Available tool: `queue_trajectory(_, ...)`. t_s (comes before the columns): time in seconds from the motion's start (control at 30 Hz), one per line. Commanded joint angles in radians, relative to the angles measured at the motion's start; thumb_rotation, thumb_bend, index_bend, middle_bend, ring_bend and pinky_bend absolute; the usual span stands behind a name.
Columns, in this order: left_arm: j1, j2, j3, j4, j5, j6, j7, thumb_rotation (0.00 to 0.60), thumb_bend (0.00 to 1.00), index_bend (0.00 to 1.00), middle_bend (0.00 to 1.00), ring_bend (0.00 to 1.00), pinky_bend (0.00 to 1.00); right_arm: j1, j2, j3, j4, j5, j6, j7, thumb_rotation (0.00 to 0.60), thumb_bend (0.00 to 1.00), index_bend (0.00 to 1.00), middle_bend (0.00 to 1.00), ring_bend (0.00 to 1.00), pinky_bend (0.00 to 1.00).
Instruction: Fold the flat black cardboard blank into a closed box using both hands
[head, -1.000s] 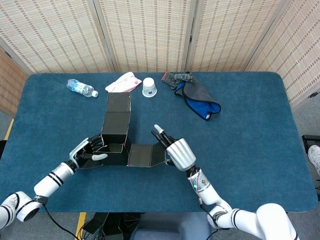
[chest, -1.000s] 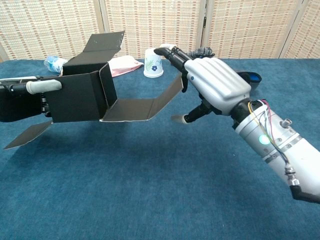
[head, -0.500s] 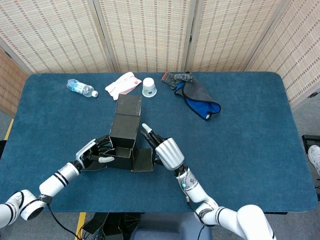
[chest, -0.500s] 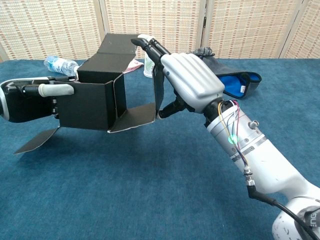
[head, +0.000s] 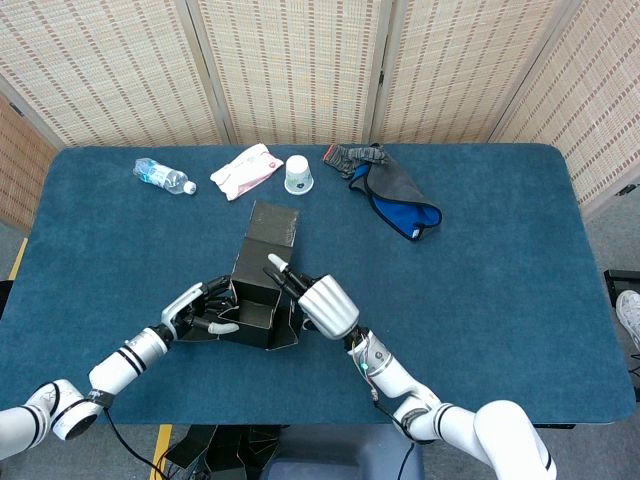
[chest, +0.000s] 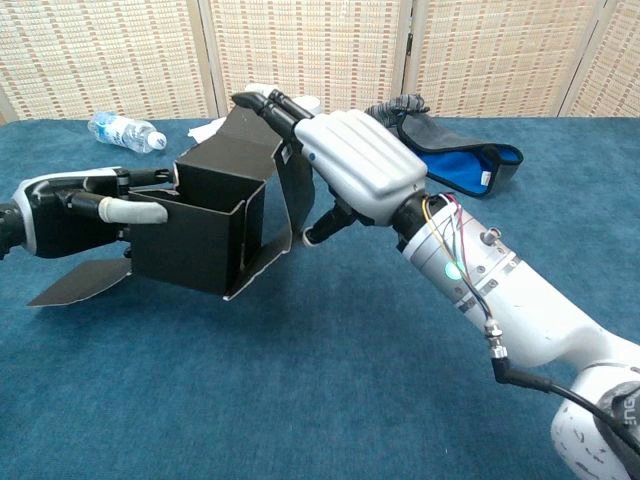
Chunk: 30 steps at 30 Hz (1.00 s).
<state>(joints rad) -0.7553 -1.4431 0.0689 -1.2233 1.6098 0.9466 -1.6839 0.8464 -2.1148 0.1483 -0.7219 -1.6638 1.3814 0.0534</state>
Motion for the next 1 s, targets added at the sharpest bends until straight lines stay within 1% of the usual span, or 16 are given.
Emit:
queue_trajectory(0.03,0.000,-0.024,0.001,0.021,-0.001,-0.002,0.027,0.600,0.09,0.20,0.23,0.51,0.71,0.018,0.001,-0.016,0.028,-0.015,-0.020,-0.014,0.600,0.00,0.00,0.03,0.57,0.96)
queue_trajectory(0.43,0.016,-0.100,0.003,0.088,-0.025,-0.016,0.200,0.600,0.09,0.15,0.16,0.51,0.71,0.055,-0.010,-0.064,0.104,-0.046,-0.059,0.007,0.600,0.00,0.00,0.04,0.59,0.96)
queue_trajectory(0.7,0.030,-0.136,0.000,0.125,-0.039,-0.015,0.291,0.600,0.09,0.11,0.12,0.51,0.70,0.070,-0.032,-0.073,0.153,-0.050,-0.058,0.040,0.600,0.00,0.00,0.03,0.59,0.96)
queue_trajectory(0.87,0.043,-0.156,-0.005,0.141,-0.045,-0.004,0.313,0.600,0.09,0.17,0.12,0.52,0.70,0.074,-0.040,-0.076,0.176,-0.042,-0.071,0.050,0.600,0.00,0.00,0.03,0.59,0.96)
queue_trajectory(1.0,0.046,-0.167,-0.004,0.152,-0.045,-0.007,0.308,0.600,0.09,0.20,0.15,0.52,0.70,0.075,-0.046,-0.077,0.187,-0.034,-0.083,0.057,0.600,0.00,0.00,0.03,0.59,0.96)
